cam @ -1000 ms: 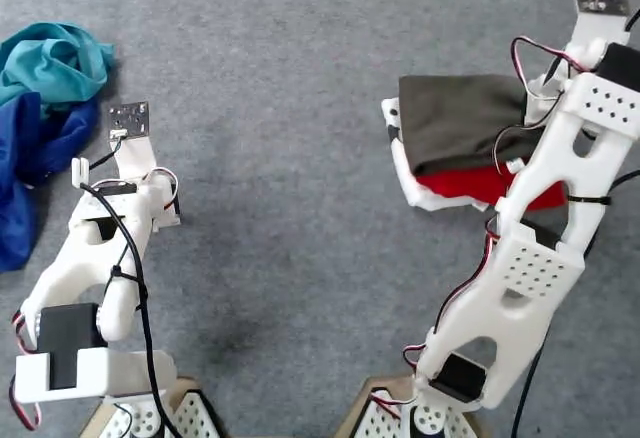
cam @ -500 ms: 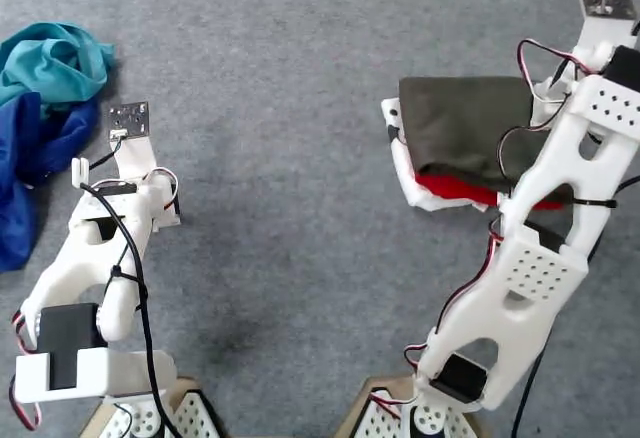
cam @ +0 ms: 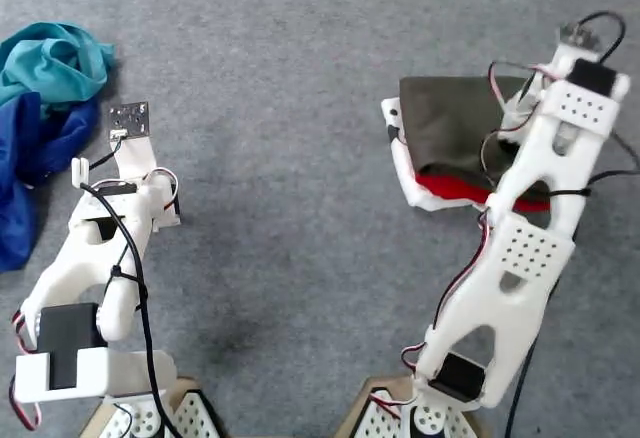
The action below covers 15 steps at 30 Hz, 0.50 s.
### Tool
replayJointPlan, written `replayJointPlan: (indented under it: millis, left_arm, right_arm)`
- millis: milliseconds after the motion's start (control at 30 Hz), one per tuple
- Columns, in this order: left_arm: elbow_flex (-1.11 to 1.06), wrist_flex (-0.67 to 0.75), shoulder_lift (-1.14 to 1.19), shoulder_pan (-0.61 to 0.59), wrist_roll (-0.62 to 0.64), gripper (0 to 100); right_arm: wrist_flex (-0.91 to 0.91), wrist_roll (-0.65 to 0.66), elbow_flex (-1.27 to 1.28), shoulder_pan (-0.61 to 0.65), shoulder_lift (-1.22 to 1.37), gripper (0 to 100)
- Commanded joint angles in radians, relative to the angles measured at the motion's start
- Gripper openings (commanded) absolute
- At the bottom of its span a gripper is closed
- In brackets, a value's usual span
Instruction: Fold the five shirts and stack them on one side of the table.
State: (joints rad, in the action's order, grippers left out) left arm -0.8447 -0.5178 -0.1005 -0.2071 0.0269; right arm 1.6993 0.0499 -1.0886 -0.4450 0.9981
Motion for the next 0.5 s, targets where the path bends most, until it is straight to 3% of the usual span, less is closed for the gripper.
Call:
replayJointPlan:
  millis: [0,133,233,367,467]
  left_arm:
    - [0.047,-0.005,-0.008,-0.005,-0.006,3]
    - [0.053,-0.021,-0.017,-0.01,-0.018,3]
    - [0.127,-0.203,-0.091,-0.077,-0.069,3]
    - [0.283,-0.433,-0.255,-0.248,-0.112,3]
    - [0.389,-0.516,-0.35,-0.426,-0.175,3]
  right_arm:
    - [-0.006,-0.029,-0.067,0.032,0.036,1.5]
    - [0.069,-0.026,-0.216,0.061,0.01,1.5]
    - [0.068,-0.026,-0.288,0.06,-0.044,1.5]
    - [0.068,-0.026,-0.289,0.054,-0.159,1.6]
    - [0.068,-0.026,-0.251,0.058,-0.255,1.8]
